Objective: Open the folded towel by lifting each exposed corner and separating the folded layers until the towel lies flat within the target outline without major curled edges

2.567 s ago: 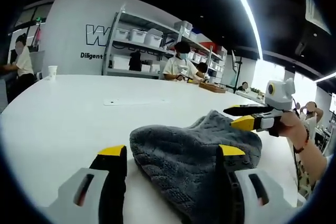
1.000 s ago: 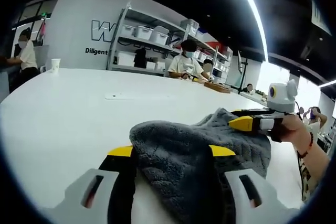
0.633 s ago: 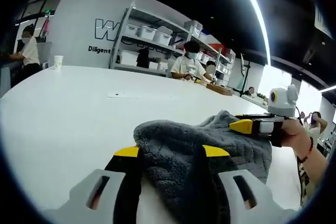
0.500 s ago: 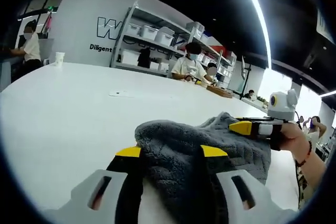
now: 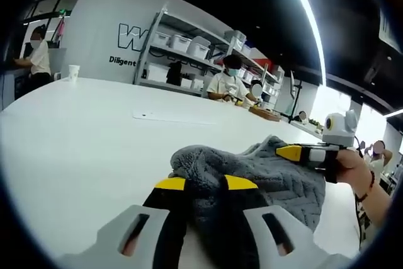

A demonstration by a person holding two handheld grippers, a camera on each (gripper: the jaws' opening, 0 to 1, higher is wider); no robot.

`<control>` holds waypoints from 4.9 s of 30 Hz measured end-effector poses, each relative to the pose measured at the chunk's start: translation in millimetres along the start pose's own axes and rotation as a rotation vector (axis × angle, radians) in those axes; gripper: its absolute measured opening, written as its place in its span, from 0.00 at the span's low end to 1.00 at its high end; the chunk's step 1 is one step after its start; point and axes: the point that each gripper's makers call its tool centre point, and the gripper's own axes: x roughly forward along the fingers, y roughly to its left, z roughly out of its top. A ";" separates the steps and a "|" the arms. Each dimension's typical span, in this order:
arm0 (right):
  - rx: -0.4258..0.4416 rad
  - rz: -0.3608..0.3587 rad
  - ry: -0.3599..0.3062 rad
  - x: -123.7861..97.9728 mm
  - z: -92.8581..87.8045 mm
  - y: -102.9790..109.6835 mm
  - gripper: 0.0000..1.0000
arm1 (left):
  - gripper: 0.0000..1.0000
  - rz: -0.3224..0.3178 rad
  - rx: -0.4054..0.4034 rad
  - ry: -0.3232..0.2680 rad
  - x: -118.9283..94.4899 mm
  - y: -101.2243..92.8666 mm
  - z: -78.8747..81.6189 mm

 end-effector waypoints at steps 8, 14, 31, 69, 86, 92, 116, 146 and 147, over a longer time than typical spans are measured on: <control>0.031 -0.012 -0.002 -2.3 0.7 -4.9 0.15 | 0.18 0.007 0.010 0.004 -0.1 0.4 -0.6; 0.021 -0.013 -0.018 -2.6 4.2 -5.2 0.17 | 0.22 0.013 0.016 0.006 -0.2 1.3 -0.7; 0.053 -0.057 -0.017 4.3 6.0 -14.6 0.26 | 0.26 0.037 -0.023 -0.013 1.5 4.4 4.0; 0.086 -0.057 -0.097 -4.7 12.5 -15.8 0.00 | 0.02 0.024 0.021 -0.078 -2.0 0.0 16.6; 0.035 -0.059 -0.119 -11.1 21.8 -12.2 0.00 | 0.01 0.031 0.070 -0.109 -8.5 -3.7 27.1; 0.052 -0.055 -0.127 -12.3 23.9 -12.0 0.00 | 0.01 0.014 0.056 -0.122 -9.6 -1.7 33.7; 0.045 -0.038 -0.166 -27.2 35.4 -6.3 0.00 | 0.01 -0.035 0.048 -0.175 -20.5 -14.8 40.6; 0.024 -0.017 -0.224 -47.0 48.1 2.3 0.00 | 0.01 -0.100 0.082 -0.221 -43.1 -38.0 40.9; 0.023 -0.017 -0.225 -47.8 48.2 2.7 0.00 | 0.01 -0.103 0.085 -0.224 -44.2 -39.2 40.8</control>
